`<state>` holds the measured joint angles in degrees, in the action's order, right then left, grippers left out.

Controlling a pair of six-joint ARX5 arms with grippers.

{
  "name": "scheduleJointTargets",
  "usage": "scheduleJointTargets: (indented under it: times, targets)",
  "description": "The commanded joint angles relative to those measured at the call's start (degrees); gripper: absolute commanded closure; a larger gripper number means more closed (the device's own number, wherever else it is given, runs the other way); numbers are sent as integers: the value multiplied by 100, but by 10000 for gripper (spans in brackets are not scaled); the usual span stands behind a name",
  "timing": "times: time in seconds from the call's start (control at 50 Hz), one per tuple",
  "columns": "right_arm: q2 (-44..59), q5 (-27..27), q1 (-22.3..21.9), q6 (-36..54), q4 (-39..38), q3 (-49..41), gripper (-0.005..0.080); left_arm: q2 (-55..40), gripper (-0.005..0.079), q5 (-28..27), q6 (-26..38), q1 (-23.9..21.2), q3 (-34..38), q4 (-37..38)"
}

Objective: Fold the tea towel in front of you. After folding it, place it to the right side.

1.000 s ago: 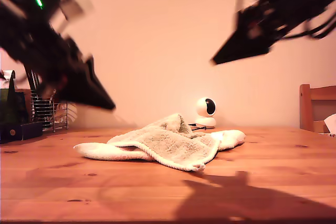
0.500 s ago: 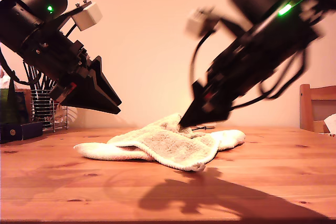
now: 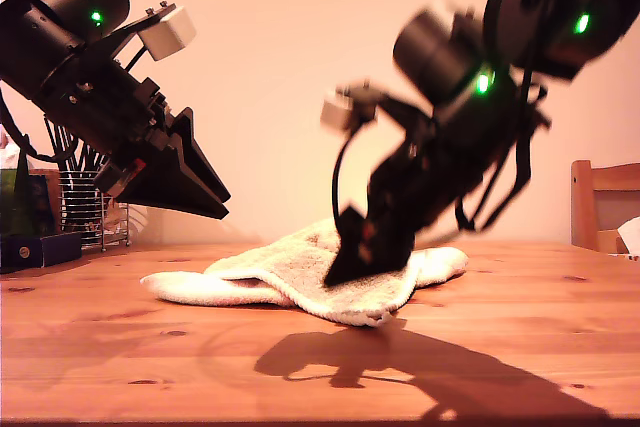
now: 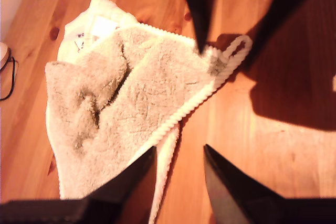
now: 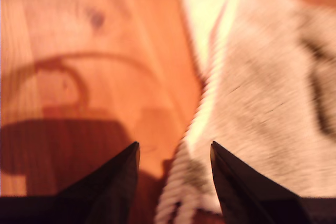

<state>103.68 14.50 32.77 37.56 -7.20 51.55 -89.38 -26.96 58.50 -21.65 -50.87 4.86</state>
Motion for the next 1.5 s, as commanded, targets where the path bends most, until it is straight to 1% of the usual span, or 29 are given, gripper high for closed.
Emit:
scheduleJointTargets:
  times: [0.0, 0.32, 0.7, 0.88, 0.94, 0.98, 1.12, 1.18, 1.26, 1.48]
  targets:
    - [138, 28, 42, -4, -22, -4, 363, -28, 496, -15, 0, -13, 7, -24]
    - [372, -4, -72, 111, -245, -2, 365, -28, 496, -15, 0, -28, 7, -26]
    - [634, -7, -262, 151, -243, 0, 375, -28, 496, 46, 0, -35, 7, -20]
    - [643, 20, -361, 151, -188, 0, 455, -28, 496, 48, 0, -55, 7, -24]
    - [656, 22, -369, 151, -146, 0, 494, -28, 496, 48, 0, -55, 7, -24]
    - [680, 24, -369, 151, -114, 0, 542, -28, 496, 48, 0, -55, 7, -24]
    - [811, 87, -365, 142, 37, 0, 770, -28, 496, 50, 0, -55, 7, -22]
    - [870, 186, -361, 114, 68, 0, 763, -28, 496, 50, 0, -55, 7, -22]
    - [911, 166, -343, 22, 63, 0, 763, -28, 496, 50, 0, -52, 7, -22]
    - [651, -166, -343, -203, 85, 146, 763, -28, 495, 101, 4, -48, 7, -92]
